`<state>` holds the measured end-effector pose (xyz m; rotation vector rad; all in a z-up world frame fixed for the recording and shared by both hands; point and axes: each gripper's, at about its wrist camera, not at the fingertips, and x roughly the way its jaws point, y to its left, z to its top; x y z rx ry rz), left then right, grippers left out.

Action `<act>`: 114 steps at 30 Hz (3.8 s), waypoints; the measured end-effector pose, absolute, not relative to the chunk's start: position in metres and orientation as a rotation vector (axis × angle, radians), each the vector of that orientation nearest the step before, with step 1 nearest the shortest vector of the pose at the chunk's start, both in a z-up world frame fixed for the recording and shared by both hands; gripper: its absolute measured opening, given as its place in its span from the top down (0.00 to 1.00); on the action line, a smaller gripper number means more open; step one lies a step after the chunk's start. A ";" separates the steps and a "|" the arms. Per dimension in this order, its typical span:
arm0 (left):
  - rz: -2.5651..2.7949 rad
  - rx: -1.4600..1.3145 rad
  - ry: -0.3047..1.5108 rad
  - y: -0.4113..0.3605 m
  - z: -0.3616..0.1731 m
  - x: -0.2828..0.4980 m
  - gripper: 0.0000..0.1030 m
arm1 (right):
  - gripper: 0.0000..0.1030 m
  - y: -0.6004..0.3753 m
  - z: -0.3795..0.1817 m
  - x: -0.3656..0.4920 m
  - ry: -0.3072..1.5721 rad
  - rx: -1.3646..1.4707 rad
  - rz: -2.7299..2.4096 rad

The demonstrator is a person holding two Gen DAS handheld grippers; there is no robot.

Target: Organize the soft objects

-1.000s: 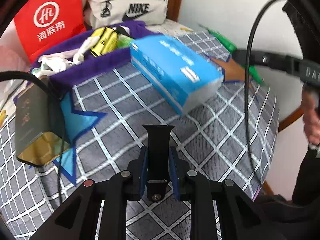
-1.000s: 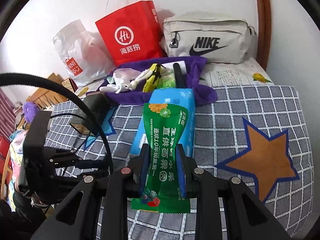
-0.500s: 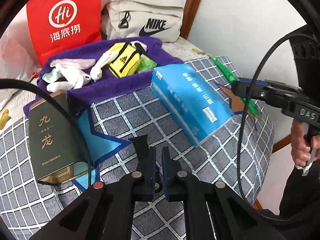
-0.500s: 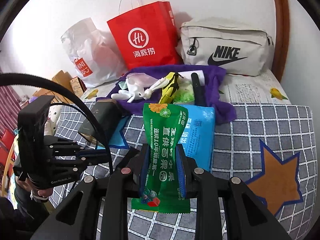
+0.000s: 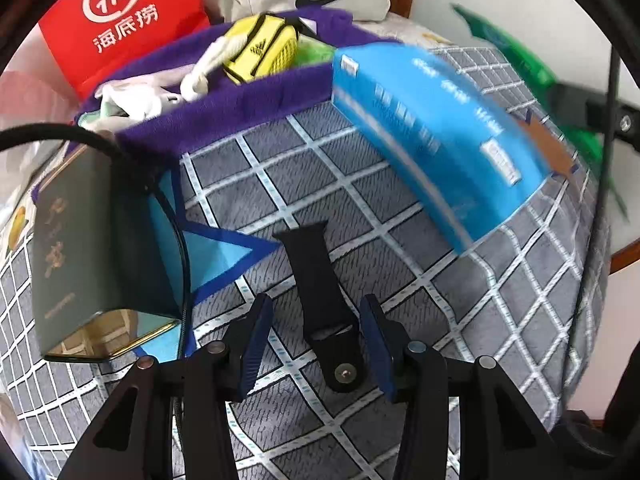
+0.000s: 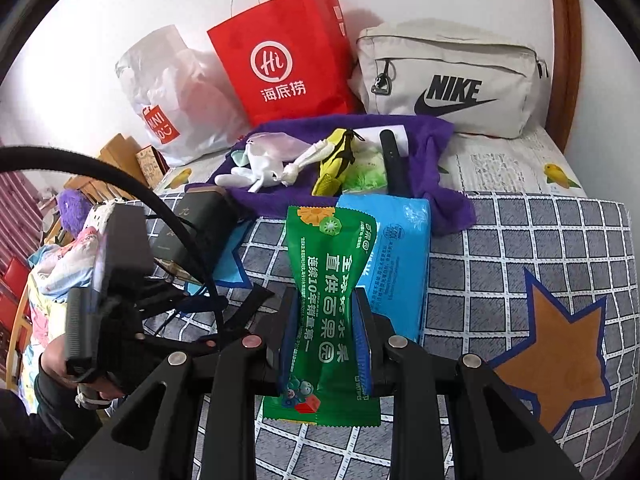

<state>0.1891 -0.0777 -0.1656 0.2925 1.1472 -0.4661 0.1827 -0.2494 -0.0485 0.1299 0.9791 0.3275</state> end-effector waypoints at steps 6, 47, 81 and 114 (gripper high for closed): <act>-0.466 0.237 1.152 -0.077 -0.166 0.192 0.75 | 0.75 -0.255 -0.056 0.184 0.991 0.154 0.324; -0.470 0.117 0.971 -0.046 -0.055 0.261 0.76 | 0.75 -0.239 -0.028 0.245 0.924 0.118 0.416; -0.418 0.079 1.014 -0.022 -0.091 0.399 0.76 | 0.75 -0.238 -0.077 0.387 1.010 0.089 0.357; -0.199 0.073 0.848 0.006 -0.030 0.296 0.01 | 0.03 -0.219 -0.013 0.306 0.920 -0.081 0.201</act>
